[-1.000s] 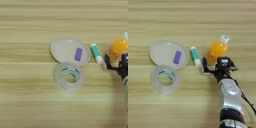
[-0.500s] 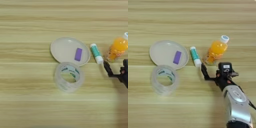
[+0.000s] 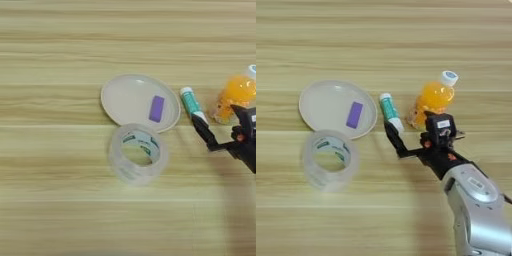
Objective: Move the objects on the table
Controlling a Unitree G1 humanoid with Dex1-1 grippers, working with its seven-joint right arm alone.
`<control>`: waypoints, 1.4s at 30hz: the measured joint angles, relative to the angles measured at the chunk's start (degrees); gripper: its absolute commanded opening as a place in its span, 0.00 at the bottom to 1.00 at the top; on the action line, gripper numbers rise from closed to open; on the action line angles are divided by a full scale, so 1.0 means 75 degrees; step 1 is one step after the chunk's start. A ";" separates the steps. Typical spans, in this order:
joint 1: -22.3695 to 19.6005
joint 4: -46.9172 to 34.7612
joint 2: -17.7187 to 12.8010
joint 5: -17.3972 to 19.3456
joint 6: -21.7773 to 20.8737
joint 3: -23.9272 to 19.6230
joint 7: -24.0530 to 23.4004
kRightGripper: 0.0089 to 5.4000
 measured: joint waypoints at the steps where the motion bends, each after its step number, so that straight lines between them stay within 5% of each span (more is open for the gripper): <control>1: -0.0012 -0.0079 0.0032 0.0011 0.0010 0.0066 0.0040 1.00; 11: -0.1148 0.0182 0.0298 0.0085 0.0237 0.0804 0.0377 1.00; 17: -0.1991 0.0700 0.0609 0.0556 0.1105 0.0917 0.0352 1.00; 23: -0.2236 0.0771 0.0590 0.0587 0.1681 0.1000 0.0289 1.00; 38: -0.2349 0.1913 0.0520 -0.0299 0.1723 0.1264 0.0001 1.00; 42: -0.2380 0.1774 0.0520 -0.0155 0.2302 0.1161 0.0020 1.00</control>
